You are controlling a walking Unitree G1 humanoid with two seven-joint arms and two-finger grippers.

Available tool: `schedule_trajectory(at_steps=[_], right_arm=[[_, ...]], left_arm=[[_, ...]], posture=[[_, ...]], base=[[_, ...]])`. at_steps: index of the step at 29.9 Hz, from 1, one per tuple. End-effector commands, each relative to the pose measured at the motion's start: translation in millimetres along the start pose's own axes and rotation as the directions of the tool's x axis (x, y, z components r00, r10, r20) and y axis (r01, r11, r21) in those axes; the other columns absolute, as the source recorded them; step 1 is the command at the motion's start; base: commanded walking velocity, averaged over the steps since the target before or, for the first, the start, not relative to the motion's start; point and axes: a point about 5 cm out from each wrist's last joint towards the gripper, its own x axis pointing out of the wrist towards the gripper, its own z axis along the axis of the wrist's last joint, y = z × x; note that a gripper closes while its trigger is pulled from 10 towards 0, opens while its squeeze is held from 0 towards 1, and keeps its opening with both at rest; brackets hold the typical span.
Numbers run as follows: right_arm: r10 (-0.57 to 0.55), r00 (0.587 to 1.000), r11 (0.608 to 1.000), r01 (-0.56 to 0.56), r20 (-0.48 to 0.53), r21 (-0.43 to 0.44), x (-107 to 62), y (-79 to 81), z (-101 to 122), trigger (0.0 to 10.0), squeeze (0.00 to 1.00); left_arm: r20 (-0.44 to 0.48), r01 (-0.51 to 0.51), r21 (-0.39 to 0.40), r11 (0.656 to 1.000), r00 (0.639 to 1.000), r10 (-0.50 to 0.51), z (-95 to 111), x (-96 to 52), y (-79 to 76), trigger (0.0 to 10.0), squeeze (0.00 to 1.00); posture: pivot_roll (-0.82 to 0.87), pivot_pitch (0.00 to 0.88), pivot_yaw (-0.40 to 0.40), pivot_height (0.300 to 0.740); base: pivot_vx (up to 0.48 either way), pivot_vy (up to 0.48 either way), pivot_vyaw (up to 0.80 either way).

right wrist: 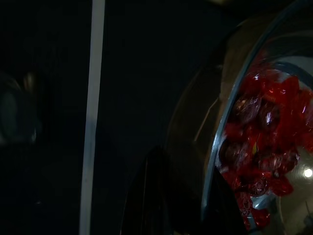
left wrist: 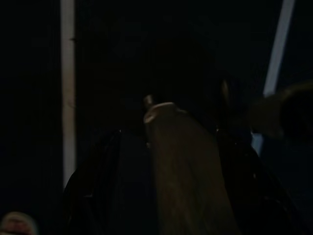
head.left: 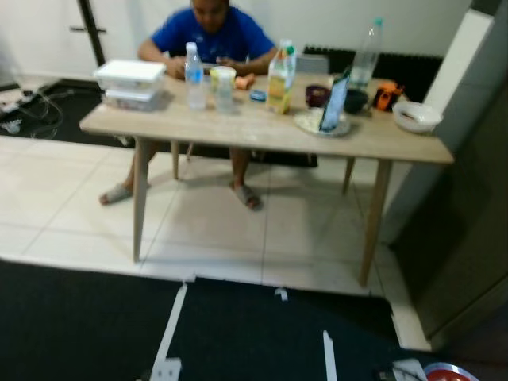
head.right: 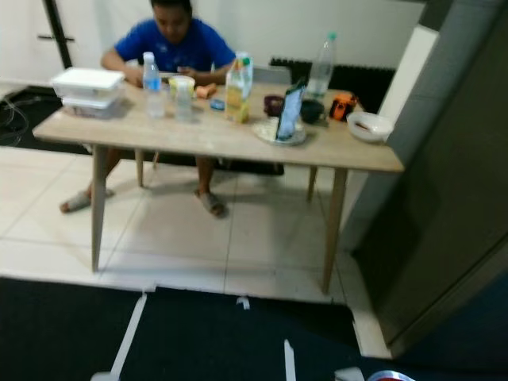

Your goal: Restocking fridge

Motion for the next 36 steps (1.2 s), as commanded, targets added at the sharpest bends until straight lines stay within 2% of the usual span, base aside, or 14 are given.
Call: schedule_trajectory(at_steps=[1,8,18,36], right_arm=[[-0.015,1.0,1.0,0.015,0.015,0.005,0.8,-5.3,4.6,10.0,0.0],[-0.013,1.0,1.0,0.013,0.021,0.002,0.8,-5.0,5.0,10.0,0.0],[-0.001,1.0,1.0,0.001,0.026,-0.006,0.5,-2.4,5.2,10.0,0.0],[0.009,1.0,1.0,-0.009,0.02,-0.025,0.2,-0.5,2.5,10.0,0.0]], left_arm=[[-0.015,0.0,-0.003,1.0,1.0,0.0,-5.4,-0.5,-0.6,10.0,0.0],[-0.008,-0.002,-0.012,1.0,1.0,0.002,-5.1,-0.6,-0.3,10.0,0.0],[-0.01,0.029,0.004,1.0,1.0,-0.029,-4.9,-1.0,0.1,10.0,0.0],[-0.02,0.045,0.002,0.999,0.999,-0.045,-8.2,-1.2,-1.9,10.0,0.0]], posture=[[-0.03,0.005,-0.024,0.74],[-0.03,0.005,-0.024,0.74],[-0.03,0.009,-0.023,0.74],[-0.03,0.007,-0.021,0.74]], base=[[-0.315,0.0,-0.79],[-0.157,0.0,-0.78],[0.0,0.0,0.0],[0.0,-0.442,0.0]])
